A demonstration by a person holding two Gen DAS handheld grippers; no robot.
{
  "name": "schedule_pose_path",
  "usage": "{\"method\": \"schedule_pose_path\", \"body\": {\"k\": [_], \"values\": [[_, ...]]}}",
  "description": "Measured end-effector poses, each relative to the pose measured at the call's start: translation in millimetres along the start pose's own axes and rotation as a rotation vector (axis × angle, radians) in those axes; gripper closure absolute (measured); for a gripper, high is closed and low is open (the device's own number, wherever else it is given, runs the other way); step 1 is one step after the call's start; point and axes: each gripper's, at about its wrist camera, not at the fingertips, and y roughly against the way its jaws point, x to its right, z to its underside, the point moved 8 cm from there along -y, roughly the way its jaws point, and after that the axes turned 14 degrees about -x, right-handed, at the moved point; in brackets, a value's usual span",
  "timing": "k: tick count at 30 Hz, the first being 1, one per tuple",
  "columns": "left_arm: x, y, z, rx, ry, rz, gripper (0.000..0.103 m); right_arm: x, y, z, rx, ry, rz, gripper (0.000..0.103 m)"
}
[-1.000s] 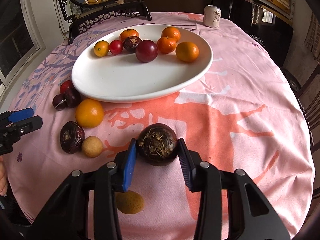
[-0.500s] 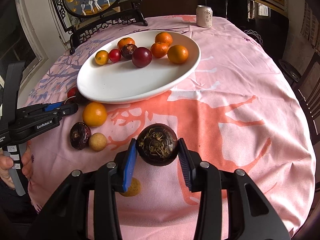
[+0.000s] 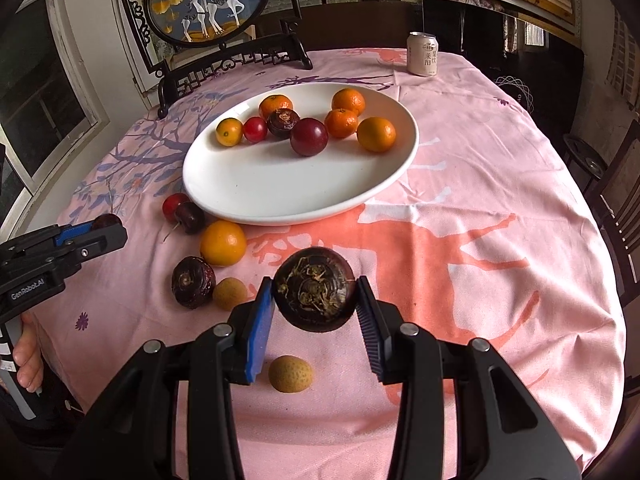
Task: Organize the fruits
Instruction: 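Grasp a passion fruit with the right tool while the left tool grasps a cherry, then carry the passion fruit and cherry onto the plate and open both tools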
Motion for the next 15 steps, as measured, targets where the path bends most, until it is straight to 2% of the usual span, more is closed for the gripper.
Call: {"method": "schedule_pose_path", "body": {"k": [4, 7, 11, 15], "values": [[7.4, -1.1, -12.9, -0.017, -0.026, 0.007, 0.074, -2.4, -1.0, -4.7, -0.003, 0.010, -0.003, 0.061], [9.2, -8.2, -34.2, -0.037, -0.040, 0.017, 0.073, -3.0, 0.8, -18.0, 0.002, 0.027, 0.000, 0.061], [6.9, -22.7, -80.4, -0.048, -0.057, -0.025, 0.073, -0.6, -0.9, -55.4, 0.005, 0.058, 0.015, 0.061], [4.8, -55.8, -119.2, -0.090, -0.050, -0.051, 0.073, 5.6, -23.2, -98.3, -0.007, 0.062, 0.038, 0.062]]}}
